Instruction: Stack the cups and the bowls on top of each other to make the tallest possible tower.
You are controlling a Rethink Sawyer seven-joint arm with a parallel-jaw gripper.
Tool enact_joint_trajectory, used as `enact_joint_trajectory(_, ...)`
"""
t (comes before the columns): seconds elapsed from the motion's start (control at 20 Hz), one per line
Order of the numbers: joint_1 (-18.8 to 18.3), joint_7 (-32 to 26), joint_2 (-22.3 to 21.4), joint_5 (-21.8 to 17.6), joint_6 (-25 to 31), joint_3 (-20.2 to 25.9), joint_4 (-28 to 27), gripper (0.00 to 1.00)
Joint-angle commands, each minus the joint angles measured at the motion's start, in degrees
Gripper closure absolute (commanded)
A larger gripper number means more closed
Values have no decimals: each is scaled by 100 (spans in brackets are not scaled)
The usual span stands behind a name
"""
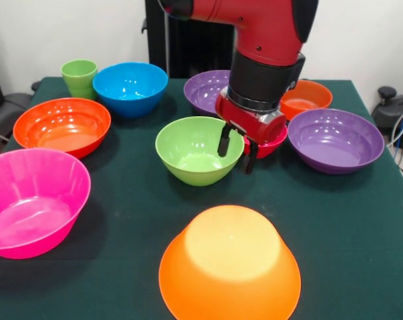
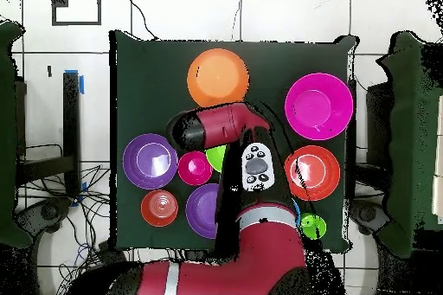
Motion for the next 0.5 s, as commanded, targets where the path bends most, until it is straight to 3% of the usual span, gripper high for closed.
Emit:
enact_joint_trajectory(0.05,233,-50,600,-166,-170,98,-52,0)
enact_joint_trajectory(0.35,428,57,707,-260,-319,-147,-146,0)
enact_joint_trajectory(0.4,466,21,719,-230,-318,-198,-168,100)
enact_joint_trajectory(0.5,496,24,732,-230,-287,-230,-203,100)
